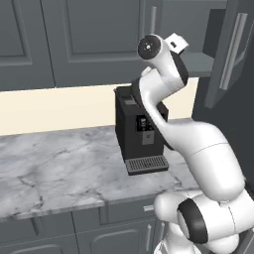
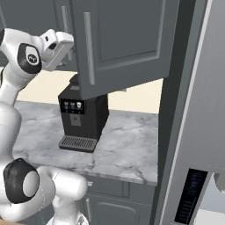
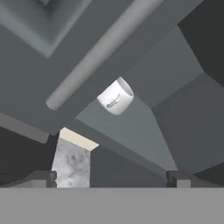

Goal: Open the cabinet directly in front. Then move the beer and the mug to the dining counter with the candle on it.

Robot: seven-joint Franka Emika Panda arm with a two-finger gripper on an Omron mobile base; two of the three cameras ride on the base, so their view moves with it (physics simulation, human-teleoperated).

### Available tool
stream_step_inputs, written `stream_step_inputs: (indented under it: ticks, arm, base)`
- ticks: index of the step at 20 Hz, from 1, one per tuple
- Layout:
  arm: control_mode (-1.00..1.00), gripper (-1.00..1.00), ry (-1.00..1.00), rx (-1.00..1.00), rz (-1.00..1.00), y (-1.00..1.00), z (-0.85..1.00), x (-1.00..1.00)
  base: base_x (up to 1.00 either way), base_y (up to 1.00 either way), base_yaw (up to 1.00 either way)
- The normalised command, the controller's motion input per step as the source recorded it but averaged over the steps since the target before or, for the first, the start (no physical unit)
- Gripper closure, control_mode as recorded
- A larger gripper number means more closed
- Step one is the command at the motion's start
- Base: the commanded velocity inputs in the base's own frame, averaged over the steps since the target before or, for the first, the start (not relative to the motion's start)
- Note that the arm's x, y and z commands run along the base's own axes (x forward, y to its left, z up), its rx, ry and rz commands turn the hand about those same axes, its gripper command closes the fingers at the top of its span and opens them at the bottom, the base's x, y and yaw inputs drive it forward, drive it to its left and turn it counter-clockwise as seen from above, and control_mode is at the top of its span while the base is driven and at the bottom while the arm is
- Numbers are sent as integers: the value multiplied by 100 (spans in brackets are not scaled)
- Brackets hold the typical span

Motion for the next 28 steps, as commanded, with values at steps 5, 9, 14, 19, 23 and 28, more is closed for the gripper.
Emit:
stream_step_inputs:
  ticks: [5,9,14,19,23,28]
  arm:
    - [-100,-100,-16,9,-2,-87,-13,25]
    - [-100,-100,-9,4,-12,-100,0,32]
    - [-100,-100,0,0,-20,-100,0,24]
    - [-100,-100,0,4,-37,-100,3,-9]
    - [-100,-100,0,4,-50,-100,15,0]
    - [-100,-100,-5,4,-19,-33,13,-5]
  base:
    - [0,0,0]
    - [0,0,0]
    - [0,0,0]
    - [0,0,0]
    - [0,0,0]
    - [0,0,0]
